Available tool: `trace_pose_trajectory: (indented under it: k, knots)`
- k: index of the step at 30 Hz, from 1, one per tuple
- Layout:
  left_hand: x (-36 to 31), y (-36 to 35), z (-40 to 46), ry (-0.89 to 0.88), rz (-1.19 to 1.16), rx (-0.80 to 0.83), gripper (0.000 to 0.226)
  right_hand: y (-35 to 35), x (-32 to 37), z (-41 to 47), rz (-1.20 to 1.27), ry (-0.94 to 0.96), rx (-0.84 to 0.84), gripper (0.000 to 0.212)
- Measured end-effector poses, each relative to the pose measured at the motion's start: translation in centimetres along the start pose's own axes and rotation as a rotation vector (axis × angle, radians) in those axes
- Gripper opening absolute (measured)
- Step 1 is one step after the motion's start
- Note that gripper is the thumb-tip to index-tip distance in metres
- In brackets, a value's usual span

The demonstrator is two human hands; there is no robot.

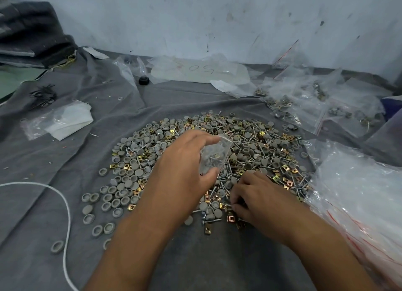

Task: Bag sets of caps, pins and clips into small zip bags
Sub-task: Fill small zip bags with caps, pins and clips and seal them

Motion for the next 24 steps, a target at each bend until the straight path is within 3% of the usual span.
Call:
trace_pose_trajectory:
  k: [6,8,12,14,19,24]
  knots:
    - [0.1,-0.1,0.0,0.003,-0.001,0.003,0.056,-0.4,-0.2,0.1,-0.003,0.01,0.01,0.018]
    - [0.1,-0.1,0.0,0.003,-0.001,0.003,0.057,-0.2,-0.4,0.3,0.129,-0.027,-0.035,0.013]
    - [0.1,-0.1,0.0,-0.002,-0.001,0.003,0.056,2.1,-1.0,0.0,0.642,-0.069,-0.415,0.013]
    - [0.0,-0.3,0.0,-0.005,-0.007,0.006,0.055,3.3,-0.6,-0.6,0.72,0.012,-0.608,0.01]
    - [-0.3,-0.5,0.1,-0.018,-0.021,0.013,0.052,4.4,1.0,-1.0,0.571,0.147,-0.846,0.008]
    - [-0.3,-0.6,0.1,-0.012,-0.029,0.006,0.052,4.5,1.4,-0.8,0.445,0.158,-0.911,0.017]
Point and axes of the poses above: each hand's wrist, its own z-axis towards the middle knuckle, its own y-axis out of the back of the hand, x = y × z, the point moved 4 cm from there along z, towards the middle knuckle, and after that the axes turned 2 degrees about x, right-handed, at the moved point
